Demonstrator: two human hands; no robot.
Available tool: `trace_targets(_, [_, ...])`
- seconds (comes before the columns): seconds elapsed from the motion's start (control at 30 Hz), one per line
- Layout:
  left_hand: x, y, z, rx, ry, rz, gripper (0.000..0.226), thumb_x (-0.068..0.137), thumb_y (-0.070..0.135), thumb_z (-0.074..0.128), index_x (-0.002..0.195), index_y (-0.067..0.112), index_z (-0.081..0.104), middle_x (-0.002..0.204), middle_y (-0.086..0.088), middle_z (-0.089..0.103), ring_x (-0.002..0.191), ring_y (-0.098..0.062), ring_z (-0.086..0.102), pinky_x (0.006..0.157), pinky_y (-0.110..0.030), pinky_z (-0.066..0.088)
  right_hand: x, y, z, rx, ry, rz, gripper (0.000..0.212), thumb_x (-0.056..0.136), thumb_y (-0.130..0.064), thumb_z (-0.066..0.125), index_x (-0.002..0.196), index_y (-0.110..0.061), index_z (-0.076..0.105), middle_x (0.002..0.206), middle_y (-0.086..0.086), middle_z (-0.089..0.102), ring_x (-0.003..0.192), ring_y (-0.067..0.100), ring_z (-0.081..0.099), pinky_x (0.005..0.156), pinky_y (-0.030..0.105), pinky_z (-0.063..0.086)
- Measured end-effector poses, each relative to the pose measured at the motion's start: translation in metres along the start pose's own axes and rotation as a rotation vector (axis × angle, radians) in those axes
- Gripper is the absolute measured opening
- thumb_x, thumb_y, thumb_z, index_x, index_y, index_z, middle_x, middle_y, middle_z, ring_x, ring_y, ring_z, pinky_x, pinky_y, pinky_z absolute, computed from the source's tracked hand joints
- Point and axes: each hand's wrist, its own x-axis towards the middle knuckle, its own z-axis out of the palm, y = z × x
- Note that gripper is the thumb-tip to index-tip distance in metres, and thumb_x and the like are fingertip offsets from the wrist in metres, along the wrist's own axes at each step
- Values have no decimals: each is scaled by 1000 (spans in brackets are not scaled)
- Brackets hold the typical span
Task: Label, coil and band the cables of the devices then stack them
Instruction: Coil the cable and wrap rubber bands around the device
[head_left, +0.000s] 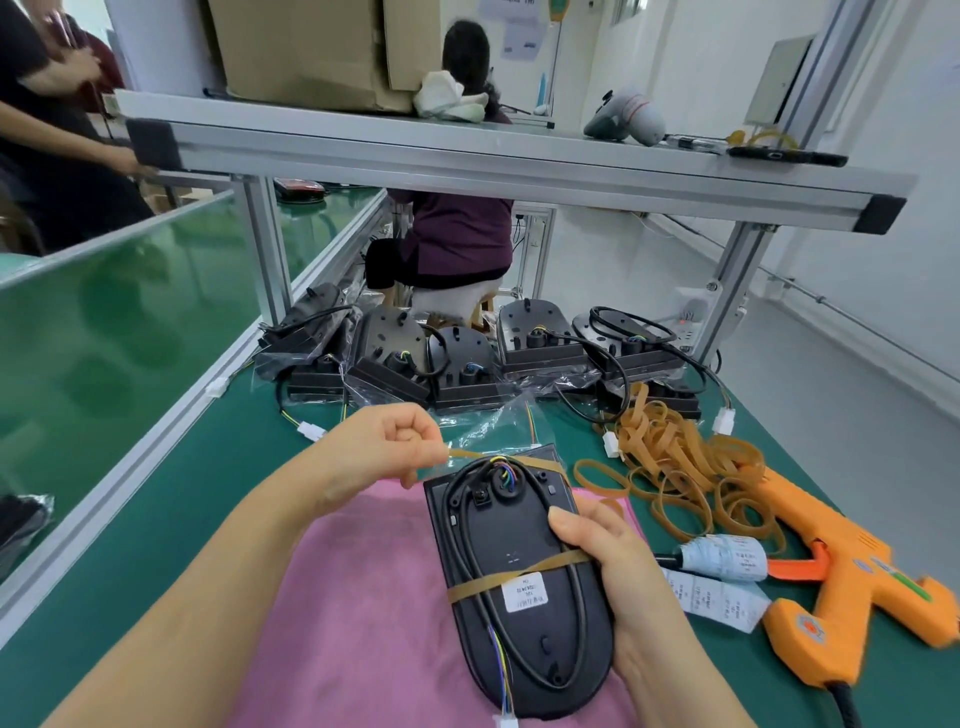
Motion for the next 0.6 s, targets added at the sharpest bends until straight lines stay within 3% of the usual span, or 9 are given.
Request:
trace_targets(0.1, [-4, -3, -5, 88, -95, 1, 11, 76, 16, 72, 79, 16, 62, 57, 2, 55, 60, -13, 54, 67, -19, 45, -1, -1, -4, -22, -14, -3, 30, 57, -16, 76, 87, -11, 73, 92, 24, 72, 70, 34, 71, 59, 37, 57])
trace_targets(0.2, [-1, -3, -3, 145, -21, 1, 15, 87, 5, 67, 81, 14, 56, 57, 4, 54, 58, -13, 54, 66, -26, 45, -2, -3, -3, -38, -16, -7, 40, 57, -16, 76, 95, -7, 70, 93, 24, 72, 71, 35, 71, 59, 38, 58])
trace_targets(0.33, [-2, -10, 9, 210, 90, -40, 18, 93, 17, 63, 82, 14, 50, 52, 9, 44, 53, -13, 53, 68, -34, 51, 0, -6, -1, -23, 8, -43, 44, 56, -18, 76, 99, -8, 70, 95, 22, 72, 73, 33, 70, 60, 37, 57])
trace_targets(0.47, [-4, -15, 22, 229, 242, -19, 16, 95, 18, 58, 82, 17, 49, 52, 6, 40, 46, -12, 46, 63, -35, 49, 2, -4, 1, 3, 43, -48, 31, 55, -18, 76, 85, -12, 72, 87, 19, 73, 66, 29, 70, 57, 36, 58])
trace_targets(0.6, [-4, -15, 35, 338, 419, 55, 16, 97, 23, 50, 82, 27, 48, 49, 7, 39, 48, -14, 41, 57, -39, 46, 4, 2, 5, -48, 108, -52, 45, 52, -22, 78, 94, -13, 65, 78, 12, 74, 62, 25, 69, 54, 33, 56])
